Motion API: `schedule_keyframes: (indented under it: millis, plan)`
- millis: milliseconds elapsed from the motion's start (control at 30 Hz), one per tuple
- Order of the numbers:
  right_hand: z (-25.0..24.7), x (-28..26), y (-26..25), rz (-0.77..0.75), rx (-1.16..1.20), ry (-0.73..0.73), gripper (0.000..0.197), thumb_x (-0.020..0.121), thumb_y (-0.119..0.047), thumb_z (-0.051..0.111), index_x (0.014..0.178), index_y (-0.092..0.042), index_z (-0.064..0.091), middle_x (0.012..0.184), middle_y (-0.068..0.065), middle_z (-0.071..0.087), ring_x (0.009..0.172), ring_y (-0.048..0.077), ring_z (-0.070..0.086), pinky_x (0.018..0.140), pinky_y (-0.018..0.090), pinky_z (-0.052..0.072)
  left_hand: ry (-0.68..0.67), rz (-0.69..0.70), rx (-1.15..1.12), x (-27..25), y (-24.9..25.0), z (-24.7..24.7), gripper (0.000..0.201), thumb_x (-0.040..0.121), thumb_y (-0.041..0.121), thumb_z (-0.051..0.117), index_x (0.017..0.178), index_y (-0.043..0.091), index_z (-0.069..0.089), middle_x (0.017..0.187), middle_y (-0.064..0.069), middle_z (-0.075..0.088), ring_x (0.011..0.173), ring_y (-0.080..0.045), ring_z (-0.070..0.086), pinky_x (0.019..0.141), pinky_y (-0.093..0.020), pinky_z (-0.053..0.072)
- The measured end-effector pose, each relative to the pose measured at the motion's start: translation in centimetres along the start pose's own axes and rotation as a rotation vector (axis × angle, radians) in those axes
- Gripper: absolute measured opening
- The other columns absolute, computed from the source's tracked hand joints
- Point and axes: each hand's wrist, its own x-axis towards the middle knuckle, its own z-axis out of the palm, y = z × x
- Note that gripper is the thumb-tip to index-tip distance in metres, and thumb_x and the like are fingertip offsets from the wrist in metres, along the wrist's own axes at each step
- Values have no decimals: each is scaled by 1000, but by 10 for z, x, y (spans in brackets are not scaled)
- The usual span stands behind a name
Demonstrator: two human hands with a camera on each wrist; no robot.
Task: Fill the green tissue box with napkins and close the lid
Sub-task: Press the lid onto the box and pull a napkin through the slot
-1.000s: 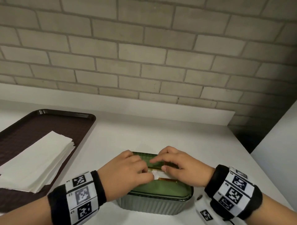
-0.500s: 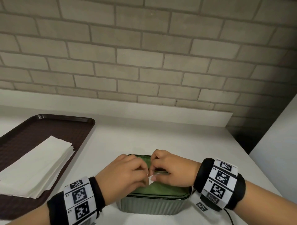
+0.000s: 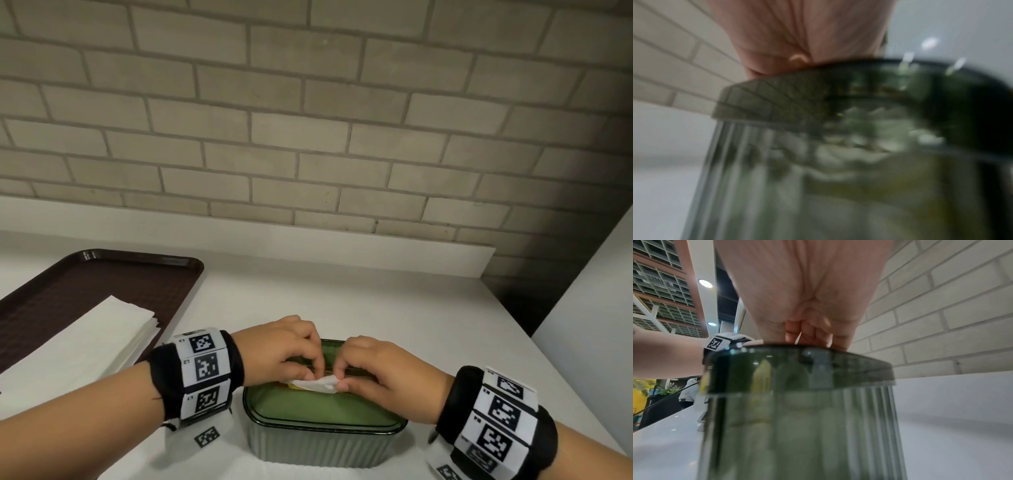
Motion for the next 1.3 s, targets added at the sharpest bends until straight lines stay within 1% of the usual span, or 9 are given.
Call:
schedule_keyframes:
  millis: [100,267,467,633,733,900,1067,1167,1300]
  plan:
    - [5,-5,1,-31,14,-9,28,92,-41,45,102,-18,57,99,-10,58,95,-2,46,87,13,37,1,35,34,1,1,-4,19,91,35,54,102,24,66,111,10,52,105,-2,36,97,-17,32]
    - [9,-10,0,64,45,-8,26,88,-43,56,110,-30,46,100,-18,52,92,-3,46,86,17,38,40,96,87,-11,6,-9,31,88,43,34,102,27,57,104,10,59,103,-2,46,94,-24,39]
    - [5,-7,5,62,-75,48,40,85,-52,53,120,-32,49,89,-30,42,92,-12,38,97,11,22,131,139,112,-30,14,-6,15,90,40,40,100,34,49,94,15,59,91,0,51,92,-28,42]
    - [1,-12,10,28,-176,57,39,82,-61,45,100,-34,67,83,-19,43,86,-4,37,90,21,28,211,184,230,-39,9,-3,27,87,60,47,105,41,53,87,19,54,86,3,47,83,-17,36]
    - [4,-18,15,15,-186,119,33,80,-59,52,89,-32,70,84,-19,43,86,-7,34,85,20,30,271,192,288,-42,3,3,27,83,64,51,91,42,64,83,20,48,79,4,43,75,-16,35]
    - [-1,-29,22,77,-159,164,30,75,-60,56,79,-32,66,96,-18,47,95,-4,42,91,16,27,381,104,218,-48,-4,9,30,82,61,54,76,35,66,84,22,61,82,7,50,75,-13,39]
    - [-5,-34,20,93,-6,85,17,79,-42,61,83,-30,50,120,-20,55,118,-13,42,97,7,31,464,-117,-140,-52,-4,13,33,70,71,56,74,39,61,75,17,65,70,1,58,64,-8,41]
    - [-1,-33,18,91,73,81,20,84,-16,62,81,-27,46,106,-10,67,109,-16,51,87,6,39,390,-115,-96,-50,1,14,35,63,72,60,90,48,58,78,23,63,82,5,57,73,-11,44]
    - [2,-24,12,56,-41,117,17,86,-22,59,85,-32,46,84,-16,61,85,-3,54,78,16,44,373,-47,74,-37,13,14,45,64,69,61,101,46,54,82,27,61,84,7,52,73,-12,41]
